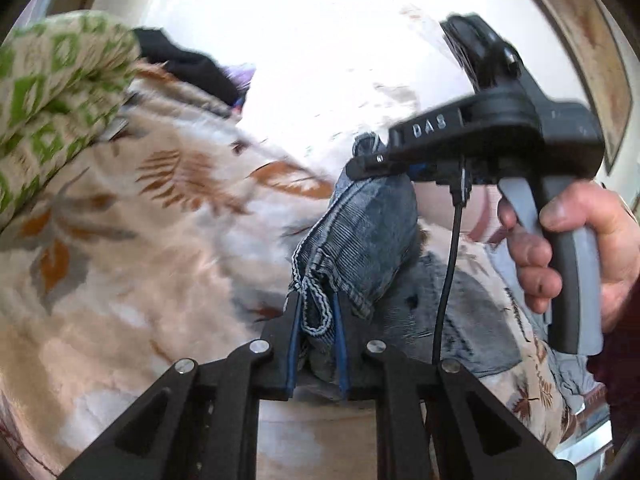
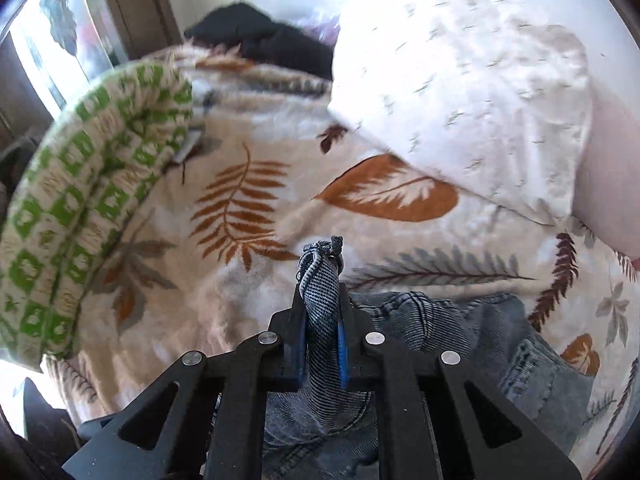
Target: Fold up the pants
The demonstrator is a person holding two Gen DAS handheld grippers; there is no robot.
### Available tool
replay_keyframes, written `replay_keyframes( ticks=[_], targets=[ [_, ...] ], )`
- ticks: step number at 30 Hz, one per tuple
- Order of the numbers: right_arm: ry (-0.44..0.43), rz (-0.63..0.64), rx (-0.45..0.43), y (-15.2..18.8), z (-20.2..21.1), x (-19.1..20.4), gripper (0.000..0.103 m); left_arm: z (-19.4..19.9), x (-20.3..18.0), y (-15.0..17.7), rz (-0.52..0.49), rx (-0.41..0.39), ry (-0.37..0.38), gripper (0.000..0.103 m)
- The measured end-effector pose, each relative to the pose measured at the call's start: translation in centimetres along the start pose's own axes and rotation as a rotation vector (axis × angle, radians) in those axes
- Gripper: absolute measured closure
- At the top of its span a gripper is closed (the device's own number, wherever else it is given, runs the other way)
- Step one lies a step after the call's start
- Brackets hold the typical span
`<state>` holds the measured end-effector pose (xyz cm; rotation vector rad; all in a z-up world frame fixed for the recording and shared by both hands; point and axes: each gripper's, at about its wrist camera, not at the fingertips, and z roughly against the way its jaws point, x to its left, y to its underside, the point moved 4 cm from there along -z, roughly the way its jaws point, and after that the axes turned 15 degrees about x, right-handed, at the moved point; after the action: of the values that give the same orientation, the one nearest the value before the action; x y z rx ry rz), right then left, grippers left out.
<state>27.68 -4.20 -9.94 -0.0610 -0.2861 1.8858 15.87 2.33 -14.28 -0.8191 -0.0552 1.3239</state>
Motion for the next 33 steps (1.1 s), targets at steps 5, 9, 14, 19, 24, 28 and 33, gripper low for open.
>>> replay_keyframes(
  ticks=[5,9,14,19,24,28,33],
  targets=[
    [-0.053,-0.029,-0.08,1.8,2.6,-3.8,0.093,0.4,-4.4,-0.9,-0.072,-0.025,0.024,0.089],
    [-0.073,-0.07,-0.136,4.0,5.0,-8.7,0.093,-1.3,-10.6,-2.4,-0.178,0.01,0.088,0.09],
    [-0.086,-0.163,-0.189,7.1,7.2,-16.5,0.093,-5.8,-19.3,-2.2,-0.29,0.098,0.201,0.091],
    [-0.112,-0.302,-0.19,11.1,6.2,-26.1,0.093,-10.6,-25.2,-0.5,-0.351,0.214,0.304,0.091],
    [-0.139,-0.406,-0.199,14.7,3.2,-31.6,0.093,-9.9,-25.5,1.1,-0.409,0.266,0.371,0.091],
    [-0.193,-0.514,-0.181,17.5,-0.3,-35.6,0.091,-7.1,-23.2,0.7,-0.478,0.195,0.233,0.079],
    [-0.307,-0.632,-0.276,20.3,1.2,-36.9,0.046,-7.0,-19.7,-1.3,-0.418,0.171,0.016,0.077]
  ],
)
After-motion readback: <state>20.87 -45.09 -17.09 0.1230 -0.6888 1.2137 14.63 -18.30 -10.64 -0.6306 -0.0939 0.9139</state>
